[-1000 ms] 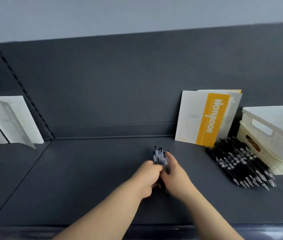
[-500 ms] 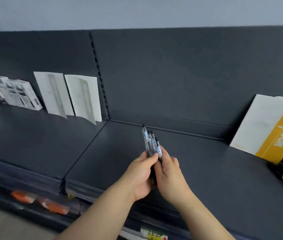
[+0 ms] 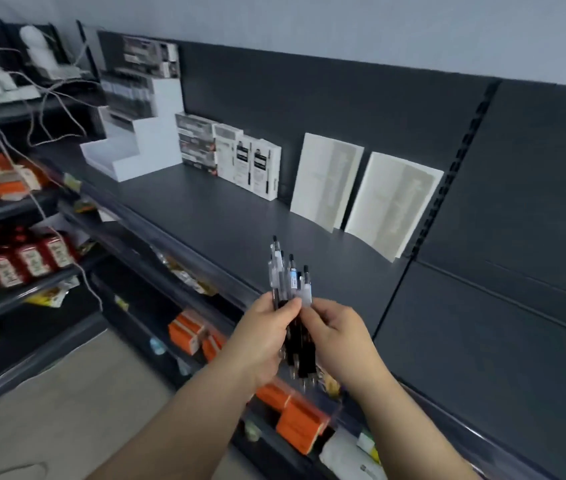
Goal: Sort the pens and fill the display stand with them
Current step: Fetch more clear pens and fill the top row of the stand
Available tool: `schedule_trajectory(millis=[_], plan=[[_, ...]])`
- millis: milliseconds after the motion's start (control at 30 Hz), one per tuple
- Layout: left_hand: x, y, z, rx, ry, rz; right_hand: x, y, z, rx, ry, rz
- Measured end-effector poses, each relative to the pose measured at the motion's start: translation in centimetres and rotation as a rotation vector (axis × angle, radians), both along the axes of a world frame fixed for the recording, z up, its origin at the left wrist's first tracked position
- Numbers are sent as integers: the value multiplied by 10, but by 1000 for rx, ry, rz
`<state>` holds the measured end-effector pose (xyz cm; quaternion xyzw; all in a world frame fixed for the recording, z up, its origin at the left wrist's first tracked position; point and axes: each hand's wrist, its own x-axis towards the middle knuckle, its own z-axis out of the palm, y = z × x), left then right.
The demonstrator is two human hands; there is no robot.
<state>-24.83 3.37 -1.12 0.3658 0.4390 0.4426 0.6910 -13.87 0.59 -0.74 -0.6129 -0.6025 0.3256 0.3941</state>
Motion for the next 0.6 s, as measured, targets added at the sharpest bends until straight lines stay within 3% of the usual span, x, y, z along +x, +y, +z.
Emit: schedule_trajectory(millis=[200, 467, 600], plan=[[-119, 36, 2, -4, -15, 152, -109, 52, 9, -44, 146, 132], [-217, 90, -4, -18, -3, 359, -202, 135, 15, -251, 532, 271], [-258, 137, 1, -20, 30, 472, -242, 201, 8, -246, 459, 332]])
